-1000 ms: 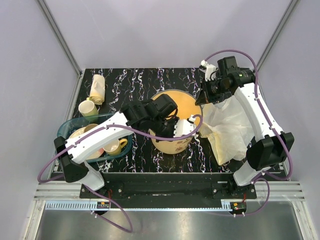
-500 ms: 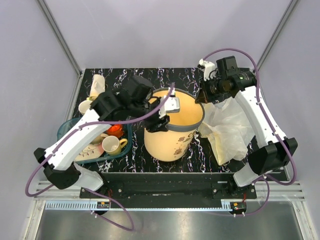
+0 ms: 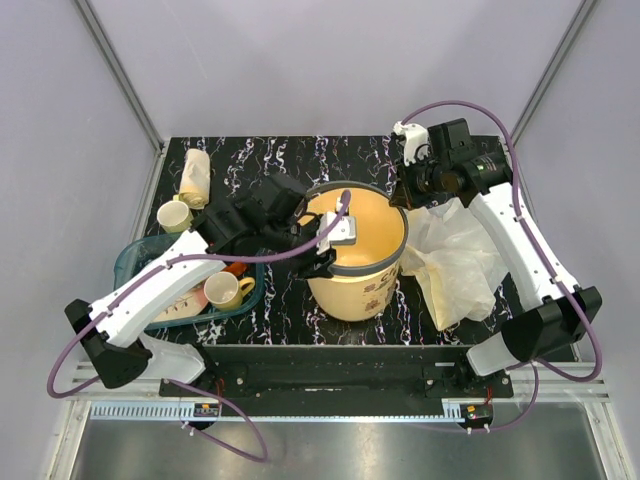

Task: Put the trash bags into the trash bin
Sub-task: Place the trash bin at the center of the board, then pick up the lid from the trash bin.

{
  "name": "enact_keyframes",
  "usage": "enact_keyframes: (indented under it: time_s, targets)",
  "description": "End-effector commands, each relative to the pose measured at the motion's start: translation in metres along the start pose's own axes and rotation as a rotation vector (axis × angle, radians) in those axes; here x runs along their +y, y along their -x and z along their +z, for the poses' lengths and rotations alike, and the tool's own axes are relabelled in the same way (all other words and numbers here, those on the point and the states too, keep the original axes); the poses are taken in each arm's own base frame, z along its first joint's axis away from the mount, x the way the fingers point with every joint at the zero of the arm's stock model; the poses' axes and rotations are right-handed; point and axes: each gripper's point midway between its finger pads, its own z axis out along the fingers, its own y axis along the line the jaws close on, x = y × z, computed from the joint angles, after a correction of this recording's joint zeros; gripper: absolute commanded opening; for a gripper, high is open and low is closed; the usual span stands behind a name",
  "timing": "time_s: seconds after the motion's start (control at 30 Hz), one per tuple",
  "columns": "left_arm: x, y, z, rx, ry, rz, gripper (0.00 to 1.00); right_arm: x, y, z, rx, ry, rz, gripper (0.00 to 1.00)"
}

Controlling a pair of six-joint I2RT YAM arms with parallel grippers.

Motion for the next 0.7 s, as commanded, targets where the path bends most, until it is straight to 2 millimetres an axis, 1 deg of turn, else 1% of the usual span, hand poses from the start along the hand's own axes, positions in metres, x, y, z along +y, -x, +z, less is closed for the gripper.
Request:
enact_keyframes:
  time_s: [0.0,0.1,0.17,0.2,0.23,0.27,0.3,0.33,0.4,0.43,0.47,0.5,0.57,0.6,0.67]
  targets:
    - [0.028,-0.018,-0.002,0.025,0.161,0.156,0.40,0.022,0.019,-0.019,-0.128,0.058,-0.067,0.00]
    - [0.026,-0.024,-0.002,0.039,0.178,0.228,0.39,0.026,0.016,-0.019,-0.132,0.086,-0.079,0.00]
    - [0.022,-0.013,-0.005,0.000,0.182,0.264,0.34,0.027,0.019,-0.023,-0.149,0.084,-0.092,0.00]
    - [0.021,-0.008,-0.006,-0.012,0.182,0.266,0.34,0.028,0.020,-0.025,-0.158,0.087,-0.099,0.00]
    - [0.019,0.000,-0.009,-0.031,0.184,0.281,0.34,0.030,0.022,-0.028,-0.164,0.091,-0.103,0.00]
    - [0.017,0.005,-0.011,-0.048,0.174,0.288,0.34,0.031,0.026,-0.030,-0.183,0.091,-0.107,0.00]
    - [0.016,0.008,-0.012,-0.056,0.173,0.292,0.35,0.031,0.027,-0.033,-0.190,0.089,-0.110,0.01]
    - [0.016,0.014,-0.015,-0.067,0.177,0.300,0.34,0.031,0.029,-0.034,-0.194,0.086,-0.111,0.04]
    - [0.016,0.020,-0.016,-0.081,0.172,0.304,0.29,0.030,0.030,-0.035,-0.191,0.080,-0.111,0.14]
    - [0.015,0.022,-0.017,-0.089,0.169,0.310,0.25,0.030,0.030,-0.034,-0.190,0.080,-0.109,0.25]
    - [0.014,0.025,-0.017,-0.096,0.166,0.316,0.18,0.030,0.030,-0.036,-0.191,0.080,-0.108,0.30]
    - [0.013,0.026,-0.018,-0.101,0.162,0.320,0.15,0.032,0.031,-0.036,-0.193,0.091,-0.108,0.32]
    - [0.012,0.025,-0.016,-0.094,0.156,0.330,0.08,0.034,0.034,-0.037,-0.199,0.094,-0.091,0.40]
    - [0.012,0.022,-0.014,-0.087,0.150,0.335,0.06,0.035,0.033,-0.037,-0.194,0.107,-0.086,0.45]
    - [0.012,0.019,-0.012,-0.071,0.150,0.351,0.03,0.037,0.036,-0.039,-0.199,0.113,-0.075,0.60]
